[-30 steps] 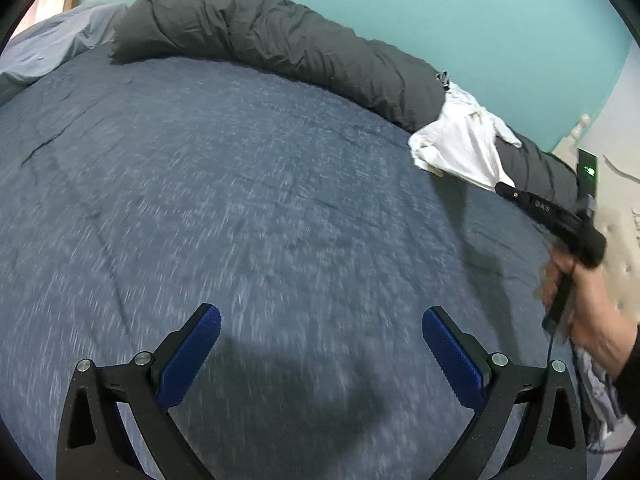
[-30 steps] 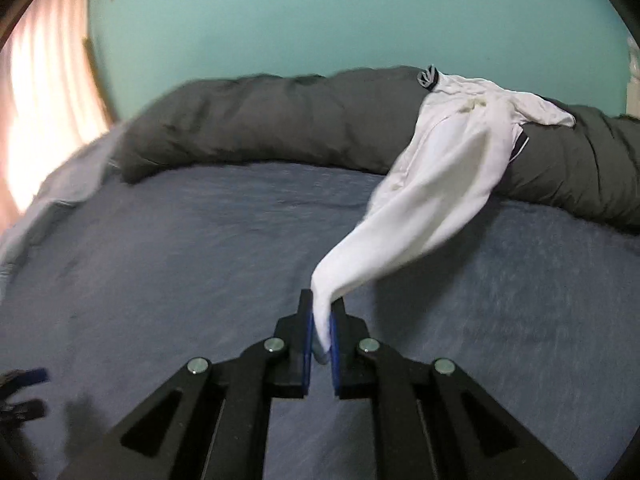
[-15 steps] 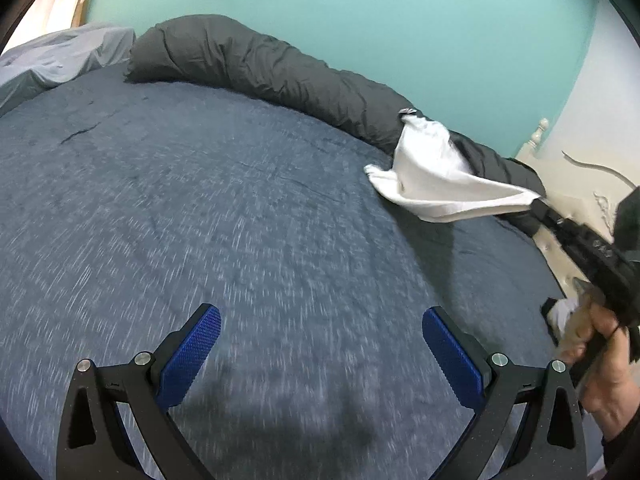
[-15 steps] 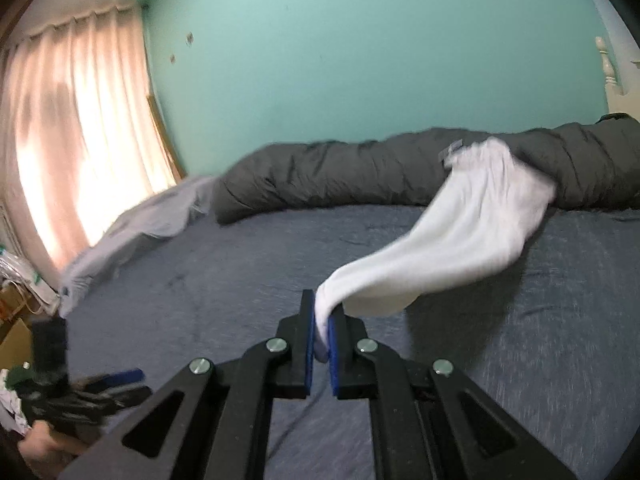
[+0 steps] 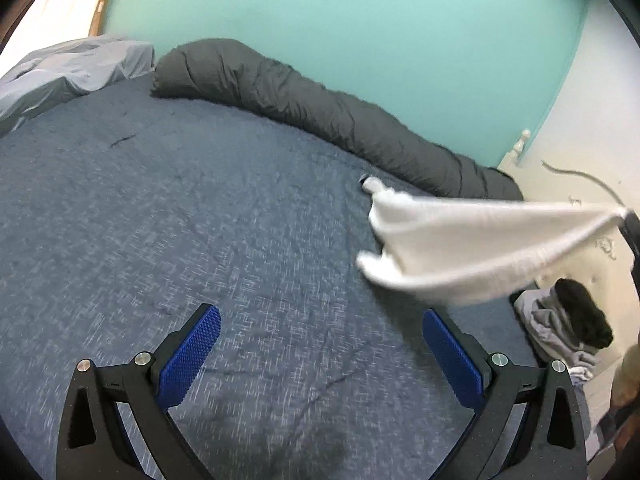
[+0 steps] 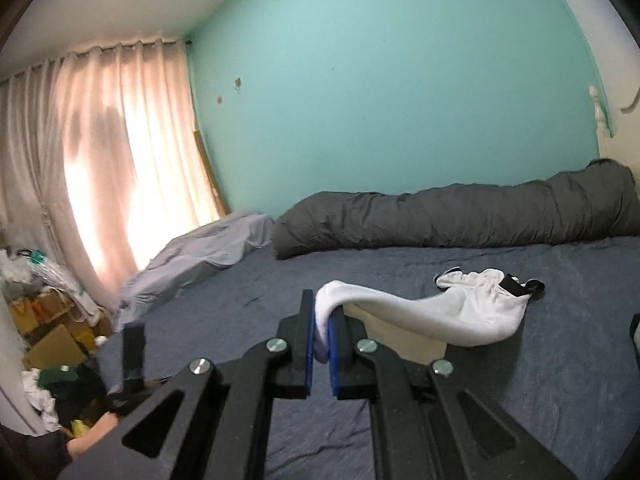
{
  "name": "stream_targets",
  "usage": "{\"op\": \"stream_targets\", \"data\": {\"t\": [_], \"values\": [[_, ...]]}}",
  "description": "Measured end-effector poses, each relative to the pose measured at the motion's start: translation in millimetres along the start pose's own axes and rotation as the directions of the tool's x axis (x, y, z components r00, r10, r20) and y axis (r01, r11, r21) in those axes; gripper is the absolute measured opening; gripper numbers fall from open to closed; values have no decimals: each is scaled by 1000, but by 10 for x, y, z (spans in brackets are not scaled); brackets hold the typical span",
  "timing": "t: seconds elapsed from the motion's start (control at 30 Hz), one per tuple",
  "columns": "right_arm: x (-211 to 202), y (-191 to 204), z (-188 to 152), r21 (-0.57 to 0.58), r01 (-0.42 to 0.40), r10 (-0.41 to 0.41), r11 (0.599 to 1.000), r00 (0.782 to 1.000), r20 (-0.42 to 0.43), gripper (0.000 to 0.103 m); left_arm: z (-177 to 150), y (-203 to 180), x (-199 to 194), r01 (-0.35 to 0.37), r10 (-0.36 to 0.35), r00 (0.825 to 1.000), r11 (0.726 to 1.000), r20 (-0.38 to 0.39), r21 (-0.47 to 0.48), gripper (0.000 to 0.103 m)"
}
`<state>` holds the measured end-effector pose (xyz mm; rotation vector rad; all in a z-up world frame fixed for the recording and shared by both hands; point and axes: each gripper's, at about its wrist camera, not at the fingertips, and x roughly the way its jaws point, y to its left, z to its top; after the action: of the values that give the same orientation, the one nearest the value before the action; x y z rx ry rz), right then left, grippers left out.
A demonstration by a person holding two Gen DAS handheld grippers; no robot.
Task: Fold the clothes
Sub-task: 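Pull the white shirt off the duvet and lay it flat with the right tool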
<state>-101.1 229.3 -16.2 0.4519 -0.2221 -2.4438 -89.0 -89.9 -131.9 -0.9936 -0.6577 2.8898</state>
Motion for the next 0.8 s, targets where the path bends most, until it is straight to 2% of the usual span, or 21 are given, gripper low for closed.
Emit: {"op": "stream_targets", "data": {"t": [0.07,0.2,0.27,0.4,0.57,0.8], "values": [[-82,37,-174,11,30,-29,999,998,-52,5,-43,-48,-107,3,-3,1000,1000,3,6,103],[-78,-137,-647,131,45,-28,990,991,-134,5,-162,-170,-302,11,-11,1000,999,1,30,103],[-85,-240,-906,169,81,-53,982,985,-167,5,-202,-216,-372,13,-13,1000,999,-1,37,103],[-1,-337,-1147,197,116,-77,974,978,-195,5,-248,-301,-483,10,-10,1000,998,-1,55,103],[-20,-358,-1250,193,145,-101,970,970,-221,5,-240,-349,-577,-4,4,1000,998,6,66,103],[-280,-133,-1294,124,126,-97,984,971,-219,5,-240,-426,-711,-3,2,1000,997,11,80,103]]}}
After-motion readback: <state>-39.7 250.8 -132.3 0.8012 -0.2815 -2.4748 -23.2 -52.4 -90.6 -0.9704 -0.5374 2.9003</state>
